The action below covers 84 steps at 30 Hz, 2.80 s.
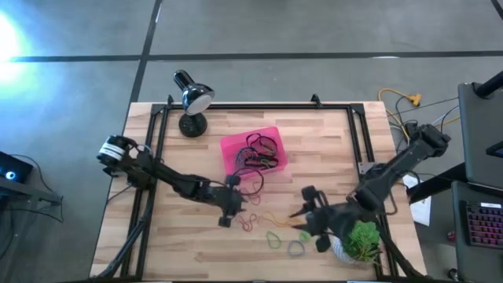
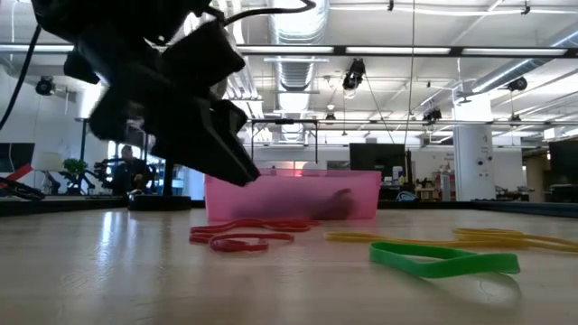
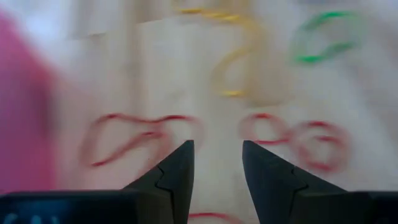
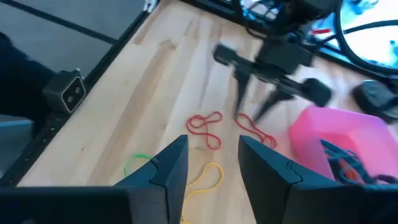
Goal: Pick and place rubber bands into bin
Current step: Put the red rubber band into the red bin
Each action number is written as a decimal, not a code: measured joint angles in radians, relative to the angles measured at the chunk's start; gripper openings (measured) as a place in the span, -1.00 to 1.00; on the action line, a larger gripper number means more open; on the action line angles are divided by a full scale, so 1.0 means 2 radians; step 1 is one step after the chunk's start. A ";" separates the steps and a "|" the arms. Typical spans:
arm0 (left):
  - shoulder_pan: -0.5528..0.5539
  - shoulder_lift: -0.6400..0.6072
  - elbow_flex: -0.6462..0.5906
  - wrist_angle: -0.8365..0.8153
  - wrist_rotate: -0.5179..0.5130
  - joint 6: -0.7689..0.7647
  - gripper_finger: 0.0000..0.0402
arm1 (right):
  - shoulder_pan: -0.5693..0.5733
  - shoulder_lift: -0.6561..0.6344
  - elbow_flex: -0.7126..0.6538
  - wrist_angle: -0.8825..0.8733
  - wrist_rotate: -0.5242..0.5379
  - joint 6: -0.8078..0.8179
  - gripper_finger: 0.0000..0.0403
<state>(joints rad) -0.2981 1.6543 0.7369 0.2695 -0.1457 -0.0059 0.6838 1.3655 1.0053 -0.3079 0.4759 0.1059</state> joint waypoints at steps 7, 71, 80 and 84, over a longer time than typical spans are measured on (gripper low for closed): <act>-0.009 0.003 -0.001 0.001 0.098 -0.009 -0.40 | 0.054 -0.002 -0.016 0.003 0.104 0.022 -0.42; -0.027 0.182 0.114 0.038 0.141 -0.070 -0.40 | 0.056 -0.002 -0.022 0.014 0.114 0.025 -0.66; -0.026 0.183 0.113 0.035 0.129 -0.069 -0.86 | 0.056 -0.002 -0.022 0.013 0.114 0.026 -0.63; -0.026 0.183 0.113 0.035 0.130 -0.070 -0.96 | 0.056 -0.002 -0.022 0.012 0.114 0.026 -0.65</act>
<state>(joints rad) -0.3496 2.0201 0.9623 0.3401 0.1135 -0.1467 0.7967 1.3609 0.9604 -0.2836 0.7036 0.1577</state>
